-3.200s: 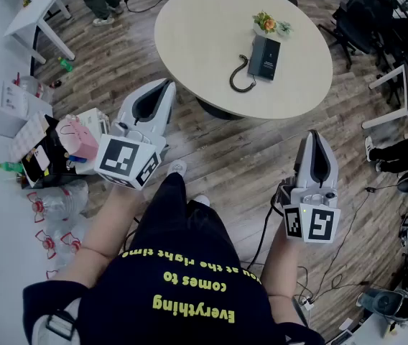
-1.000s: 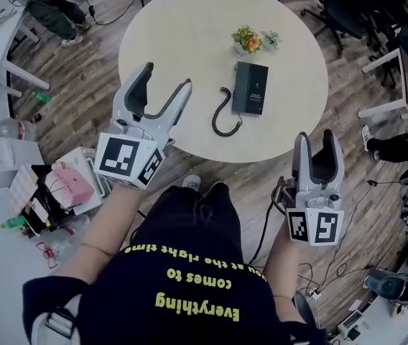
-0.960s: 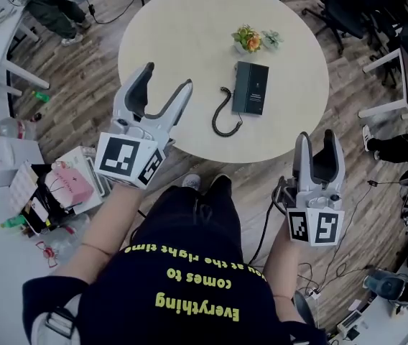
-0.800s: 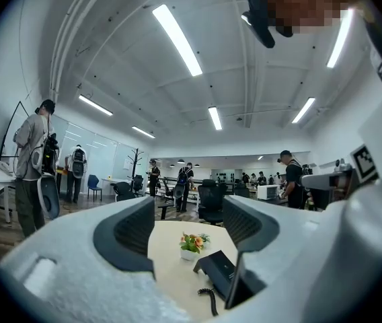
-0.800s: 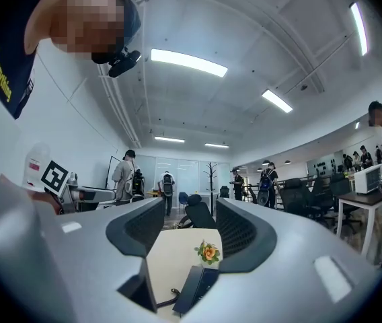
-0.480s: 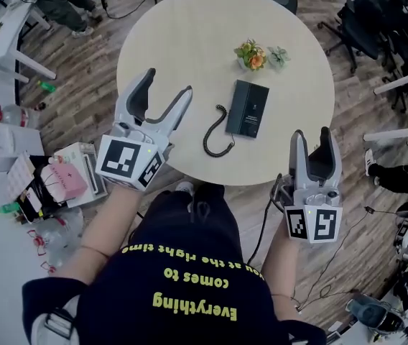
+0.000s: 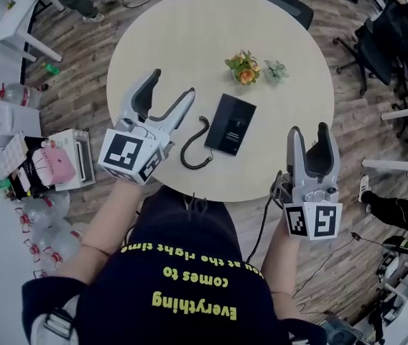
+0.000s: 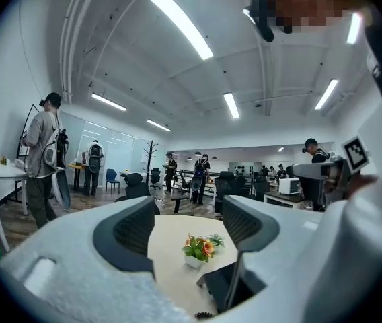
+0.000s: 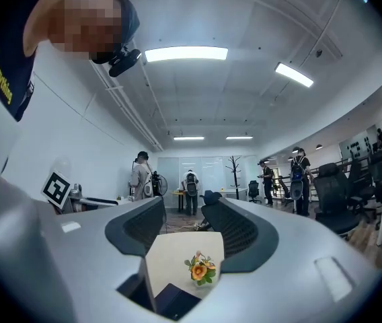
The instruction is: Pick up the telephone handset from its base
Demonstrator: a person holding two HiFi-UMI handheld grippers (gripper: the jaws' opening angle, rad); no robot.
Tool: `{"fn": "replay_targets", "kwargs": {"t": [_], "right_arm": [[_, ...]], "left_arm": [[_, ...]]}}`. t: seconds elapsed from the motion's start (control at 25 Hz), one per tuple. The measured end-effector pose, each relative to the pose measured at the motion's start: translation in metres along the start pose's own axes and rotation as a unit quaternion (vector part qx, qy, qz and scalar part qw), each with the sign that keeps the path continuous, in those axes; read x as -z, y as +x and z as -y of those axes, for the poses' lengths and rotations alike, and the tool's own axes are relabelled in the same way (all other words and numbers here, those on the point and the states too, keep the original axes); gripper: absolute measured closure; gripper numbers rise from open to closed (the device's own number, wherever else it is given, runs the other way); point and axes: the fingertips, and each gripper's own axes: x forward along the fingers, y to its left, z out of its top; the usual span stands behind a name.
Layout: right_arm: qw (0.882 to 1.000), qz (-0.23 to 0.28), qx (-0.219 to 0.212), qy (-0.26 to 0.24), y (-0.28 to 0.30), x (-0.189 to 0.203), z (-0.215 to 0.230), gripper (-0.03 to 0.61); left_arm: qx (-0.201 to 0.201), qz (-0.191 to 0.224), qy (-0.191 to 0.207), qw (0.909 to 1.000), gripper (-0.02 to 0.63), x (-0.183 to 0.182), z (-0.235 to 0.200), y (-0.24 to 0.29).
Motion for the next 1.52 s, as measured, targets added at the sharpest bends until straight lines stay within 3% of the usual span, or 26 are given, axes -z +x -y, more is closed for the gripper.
{"fn": "replay_targets", "kwargs": {"t": [0.36, 0.96, 1.2, 1.52], "right_arm": [[0.999, -0.017, -0.024, 0.014, 0.013, 0.022, 0.026, 0.325], [0.996, -0.084, 0.006, 0.043, 0.023, 0.096, 0.038, 0.327], [0.992, -0.111, 0.023, 0.056, 0.028, 0.122, 0.043, 0.327], [0.988, -0.137, 0.032, 0.068, 0.033, 0.143, 0.047, 0.327]], "left_arm": [[-0.024, -0.021, -0.012, 0.9994, 0.293, 0.028, 0.012, 0.016], [0.034, -0.109, -0.047, 0.9923, 0.299, 0.121, 0.018, 0.052], [0.082, -0.159, -0.061, 0.9819, 0.299, 0.167, 0.025, 0.069], [0.136, -0.240, -0.096, 0.9563, 0.299, 0.241, 0.051, 0.081]]}}
